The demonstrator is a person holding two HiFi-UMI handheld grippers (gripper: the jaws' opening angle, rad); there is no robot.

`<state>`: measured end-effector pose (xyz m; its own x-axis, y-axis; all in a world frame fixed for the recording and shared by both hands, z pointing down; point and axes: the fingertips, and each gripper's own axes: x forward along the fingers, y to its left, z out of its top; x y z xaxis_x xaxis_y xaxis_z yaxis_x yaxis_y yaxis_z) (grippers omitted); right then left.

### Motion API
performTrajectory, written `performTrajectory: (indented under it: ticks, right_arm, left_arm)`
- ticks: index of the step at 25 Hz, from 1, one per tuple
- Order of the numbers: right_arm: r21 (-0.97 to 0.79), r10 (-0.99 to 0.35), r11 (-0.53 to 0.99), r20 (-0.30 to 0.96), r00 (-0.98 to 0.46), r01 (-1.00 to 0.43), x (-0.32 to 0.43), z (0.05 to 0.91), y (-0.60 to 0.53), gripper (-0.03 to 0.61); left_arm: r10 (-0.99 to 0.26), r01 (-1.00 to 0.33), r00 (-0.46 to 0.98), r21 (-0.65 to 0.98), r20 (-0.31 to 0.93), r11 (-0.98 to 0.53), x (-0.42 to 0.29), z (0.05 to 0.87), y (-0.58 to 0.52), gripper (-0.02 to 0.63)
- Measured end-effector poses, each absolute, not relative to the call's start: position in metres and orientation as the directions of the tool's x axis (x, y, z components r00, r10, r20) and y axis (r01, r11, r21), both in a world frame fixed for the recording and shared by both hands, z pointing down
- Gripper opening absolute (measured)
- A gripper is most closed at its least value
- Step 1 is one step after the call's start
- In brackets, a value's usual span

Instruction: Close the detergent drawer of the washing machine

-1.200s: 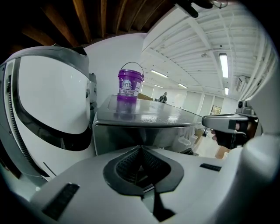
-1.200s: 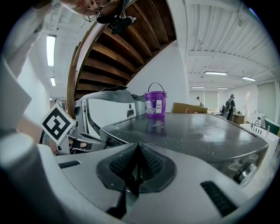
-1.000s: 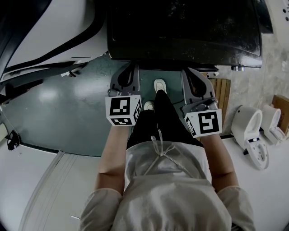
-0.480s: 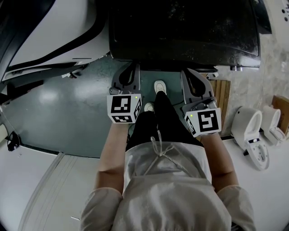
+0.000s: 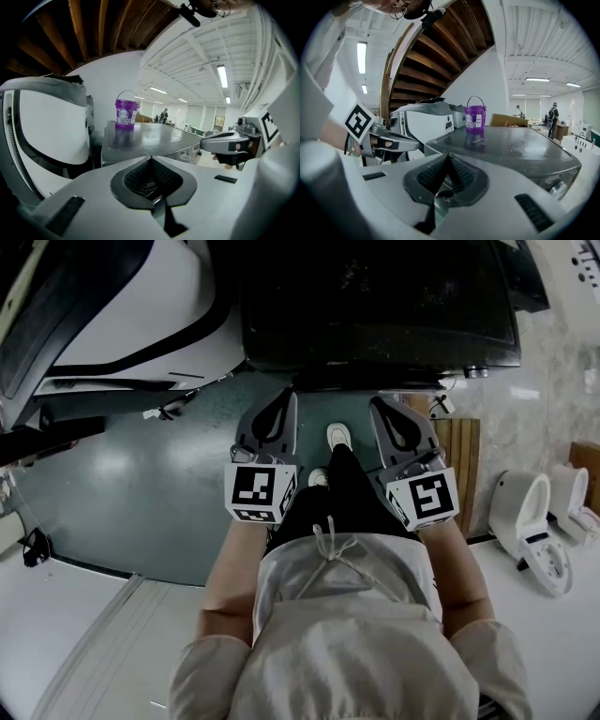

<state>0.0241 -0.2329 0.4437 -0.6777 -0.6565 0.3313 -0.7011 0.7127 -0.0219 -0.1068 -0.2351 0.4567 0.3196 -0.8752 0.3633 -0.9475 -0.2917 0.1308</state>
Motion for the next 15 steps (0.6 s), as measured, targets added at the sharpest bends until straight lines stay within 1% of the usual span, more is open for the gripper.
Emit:
performTrajectory:
  ticks: [4, 8, 15]
  right_arm:
    - [-0.014, -0.684, 0.695, 0.293, -0.668, -0.719, 0.029, 0.414, -0.22, 0.006]
    - [0.012, -0.716, 0.678, 0.237, -0.657, -0.735, 0.035, 0.378, -0.207, 0.006]
    - [0.051, -0.75, 0.657, 0.15, -0.645, -0.752, 0.036, 0.32, -0.182, 0.006]
  left_arm:
    - [-0.874, -0.933, 0.358, 0.098, 0.328, -0.346, -0.101, 0.415, -0.209, 0.018]
    - [-0.87, -0.918, 0.396, 0.097, 0.293, -0.385, -0.101, 0.377, -0.187, 0.018]
    - [-0.887, -0.916, 0.4, 0.068, 0.229, -0.396, -0.115, 0.311, -0.16, 0.018]
